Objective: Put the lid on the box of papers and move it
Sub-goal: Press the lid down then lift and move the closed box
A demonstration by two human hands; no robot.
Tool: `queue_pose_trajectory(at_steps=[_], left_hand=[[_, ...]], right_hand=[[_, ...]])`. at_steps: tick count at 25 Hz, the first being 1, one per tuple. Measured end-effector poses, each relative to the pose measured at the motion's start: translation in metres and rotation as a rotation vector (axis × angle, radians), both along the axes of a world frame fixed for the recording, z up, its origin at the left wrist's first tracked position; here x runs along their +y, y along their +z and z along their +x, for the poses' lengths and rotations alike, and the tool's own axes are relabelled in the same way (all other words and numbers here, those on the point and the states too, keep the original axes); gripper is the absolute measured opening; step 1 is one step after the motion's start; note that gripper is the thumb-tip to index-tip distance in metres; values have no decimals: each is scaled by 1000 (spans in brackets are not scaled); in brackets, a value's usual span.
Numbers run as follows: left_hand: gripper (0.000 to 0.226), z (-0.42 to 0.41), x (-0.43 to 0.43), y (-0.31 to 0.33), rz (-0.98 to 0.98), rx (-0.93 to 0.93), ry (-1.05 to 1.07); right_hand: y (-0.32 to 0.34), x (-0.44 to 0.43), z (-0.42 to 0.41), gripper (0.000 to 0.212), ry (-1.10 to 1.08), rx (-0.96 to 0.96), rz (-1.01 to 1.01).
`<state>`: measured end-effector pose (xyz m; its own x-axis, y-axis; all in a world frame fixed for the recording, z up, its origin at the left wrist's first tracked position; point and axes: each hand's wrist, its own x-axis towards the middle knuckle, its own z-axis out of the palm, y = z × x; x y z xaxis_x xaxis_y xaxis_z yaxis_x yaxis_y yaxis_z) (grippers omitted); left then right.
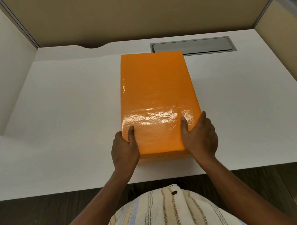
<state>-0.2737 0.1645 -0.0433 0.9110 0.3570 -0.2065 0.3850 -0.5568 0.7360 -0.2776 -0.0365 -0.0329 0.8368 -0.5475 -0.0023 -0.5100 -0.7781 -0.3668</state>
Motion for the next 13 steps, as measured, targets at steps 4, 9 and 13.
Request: queue_pose_trajectory(at_steps=[4,9,13], left_hand=[[72,4,5,2,-52,44,-51],[79,22,22,9,-92,125,-110],[75,58,22,25,-2,-51,-156]], right_hand=[[1,-3,2,85,32,60,48],[9,-26,22,86,75,171,245],[17,-38,54,76,221,84,223]])
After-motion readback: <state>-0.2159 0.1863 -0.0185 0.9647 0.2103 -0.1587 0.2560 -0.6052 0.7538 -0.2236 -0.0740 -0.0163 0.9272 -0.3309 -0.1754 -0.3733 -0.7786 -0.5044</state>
